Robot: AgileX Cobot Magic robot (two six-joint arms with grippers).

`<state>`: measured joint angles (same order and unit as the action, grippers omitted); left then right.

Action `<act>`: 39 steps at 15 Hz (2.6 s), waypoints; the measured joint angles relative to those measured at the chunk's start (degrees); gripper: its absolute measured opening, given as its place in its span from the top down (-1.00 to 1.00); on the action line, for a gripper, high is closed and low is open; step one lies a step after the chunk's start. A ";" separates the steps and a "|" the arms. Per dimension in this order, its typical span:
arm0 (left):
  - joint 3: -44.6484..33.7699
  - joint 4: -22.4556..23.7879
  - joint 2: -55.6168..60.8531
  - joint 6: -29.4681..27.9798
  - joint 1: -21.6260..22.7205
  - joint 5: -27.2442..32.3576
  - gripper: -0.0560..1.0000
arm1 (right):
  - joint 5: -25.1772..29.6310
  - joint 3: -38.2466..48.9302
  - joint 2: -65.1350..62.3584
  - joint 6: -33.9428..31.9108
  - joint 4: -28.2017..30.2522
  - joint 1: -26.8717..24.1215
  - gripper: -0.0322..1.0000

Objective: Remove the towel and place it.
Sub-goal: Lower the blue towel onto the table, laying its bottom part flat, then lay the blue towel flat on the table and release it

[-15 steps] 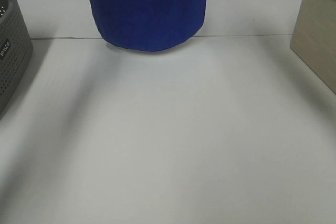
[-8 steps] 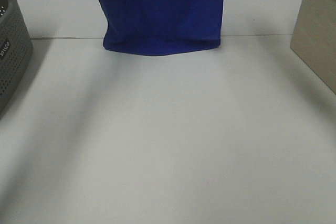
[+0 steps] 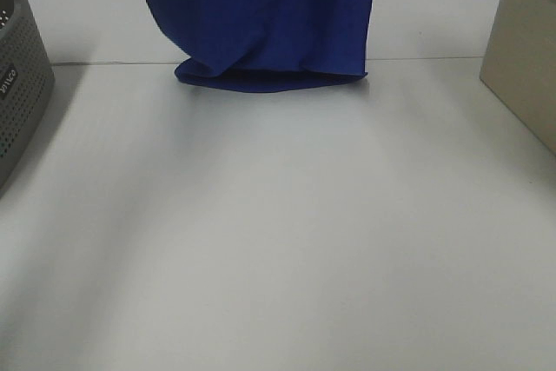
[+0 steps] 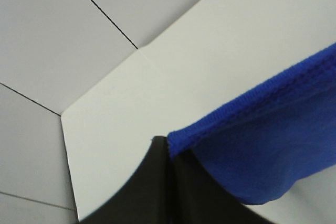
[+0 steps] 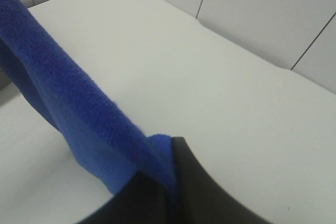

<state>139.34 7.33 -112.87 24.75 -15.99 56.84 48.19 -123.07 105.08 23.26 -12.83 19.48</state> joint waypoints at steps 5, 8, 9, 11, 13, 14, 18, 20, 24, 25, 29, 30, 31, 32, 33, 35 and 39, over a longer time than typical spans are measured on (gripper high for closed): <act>0.00 -1.32 4.76 -3.50 0.00 12.49 0.89 | 13.35 -0.11 -2.86 -0.06 -7.91 0.00 0.90; -1.26 -2.41 7.79 -9.05 0.00 12.89 0.89 | 20.40 -0.11 -3.15 -1.78 -10.08 0.00 0.90; -3.72 -3.04 9.22 -9.57 0.00 12.78 0.89 | 20.74 -0.11 -3.15 -1.95 -10.08 0.00 0.90; -12.32 -3.90 12.78 -9.97 0.00 12.78 0.89 | 21.08 -0.11 -3.15 -3.44 -9.45 0.00 0.90; -21.60 -5.10 17.36 -10.08 0.00 12.83 0.89 | 21.26 0.92 -3.95 -4.98 -9.40 0.00 0.90; -25.84 -6.13 19.42 -10.14 0.00 12.78 0.89 | 21.26 3.27 -5.16 -5.39 -9.74 0.00 0.90; -40.62 -9.80 28.65 -10.14 -0.06 12.66 0.89 | 21.43 18.22 -11.97 -6.25 -12.20 0.11 0.90; -45.32 -11.52 32.72 -10.14 -0.23 12.61 0.89 | 21.37 25.27 -14.55 -6.25 -13.24 0.11 0.90; -54.09 -16.10 40.16 -10.14 -0.34 12.43 0.89 | 20.74 37.30 -21.89 -6.25 -13.52 0.57 0.90; -56.15 -17.88 41.60 -10.14 -0.34 12.43 0.89 | 20.51 39.25 -24.29 -6.25 -12.61 0.63 0.90; -62.91 -24.06 46.64 -10.26 -0.34 12.20 0.89 | 20.45 45.72 -31.97 -6.25 -11.29 0.63 0.90; -64.97 -25.44 48.41 -10.71 -0.34 12.15 0.89 | 20.45 47.15 -33.40 -6.25 -11.46 0.63 0.90; -67.09 -26.70 50.42 -11.12 -0.34 11.97 0.89 | 20.34 48.76 -34.66 -6.25 -11.69 0.63 0.90; -70.02 -28.30 52.37 -11.69 -0.34 11.92 0.89 | 20.34 50.76 -35.70 -6.25 -11.92 0.63 0.90; -72.99 -29.91 54.26 -11.92 -0.34 11.86 0.89 | 20.34 52.94 -36.44 -6.25 -12.20 0.63 0.90; -79.58 -33.52 56.84 -12.09 -0.34 11.80 0.89 | 20.34 58.38 -37.36 -6.25 -12.32 0.63 0.90; -90.64 -35.35 57.12 -12.09 -0.34 11.40 0.89 | 20.28 69.10 -37.36 -6.25 -15.64 0.63 0.90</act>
<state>48.70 -28.02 -55.75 12.66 -16.33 68.24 68.47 -53.97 67.72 17.02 -28.48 20.11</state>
